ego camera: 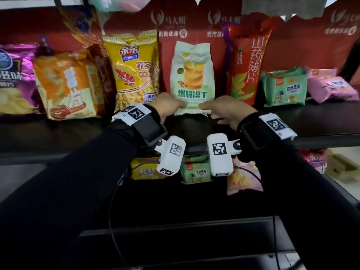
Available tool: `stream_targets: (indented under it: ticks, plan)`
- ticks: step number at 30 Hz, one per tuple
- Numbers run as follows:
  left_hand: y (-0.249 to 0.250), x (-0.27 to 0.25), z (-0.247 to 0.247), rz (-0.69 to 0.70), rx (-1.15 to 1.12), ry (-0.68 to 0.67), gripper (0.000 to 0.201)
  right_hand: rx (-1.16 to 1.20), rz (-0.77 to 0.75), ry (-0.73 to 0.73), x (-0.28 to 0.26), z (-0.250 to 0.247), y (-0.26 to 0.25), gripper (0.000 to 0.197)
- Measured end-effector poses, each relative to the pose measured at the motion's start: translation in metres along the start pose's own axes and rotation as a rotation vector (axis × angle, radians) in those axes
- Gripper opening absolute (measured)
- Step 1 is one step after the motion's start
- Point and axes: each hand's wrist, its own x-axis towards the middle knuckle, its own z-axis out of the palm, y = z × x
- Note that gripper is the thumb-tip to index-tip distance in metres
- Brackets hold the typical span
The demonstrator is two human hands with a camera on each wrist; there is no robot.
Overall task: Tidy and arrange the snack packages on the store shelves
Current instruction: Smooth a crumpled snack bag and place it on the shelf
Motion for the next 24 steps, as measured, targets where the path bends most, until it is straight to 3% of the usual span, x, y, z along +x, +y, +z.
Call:
stream_targets:
  ticks: [6,9,10,15,19,22,24]
  plan:
    - [-0.003,-0.011,-0.009,-0.093,-0.323,-0.085,0.030,0.151,-0.047,-0.022,-0.015,-0.007,0.011,0.021]
    - [-0.004,-0.025,-0.014,-0.037,-0.452,-0.157,0.012,0.348,-0.098,-0.067,-0.018,-0.012,0.010,0.045]
    - [-0.007,-0.030,-0.014,-0.006,-0.467,-0.172,0.014,0.414,-0.115,-0.093,-0.019,-0.012,0.009,0.048]
    - [-0.010,-0.041,-0.014,0.112,-0.333,-0.239,0.043,0.568,-0.225,-0.103,-0.020,-0.010,0.011,0.025]
    - [0.004,-0.044,-0.016,0.159,-0.300,-0.331,0.064,0.543,-0.288,-0.133,-0.018,-0.002,0.015,0.033]
    - [0.006,-0.043,-0.014,0.181,-0.321,-0.271,0.075,0.560,-0.333,-0.249,-0.019,-0.008,0.014,0.032]
    - [0.003,-0.041,-0.012,0.190,-0.324,-0.254,0.076,0.613,-0.319,-0.343,-0.019,-0.016,0.012,0.046]
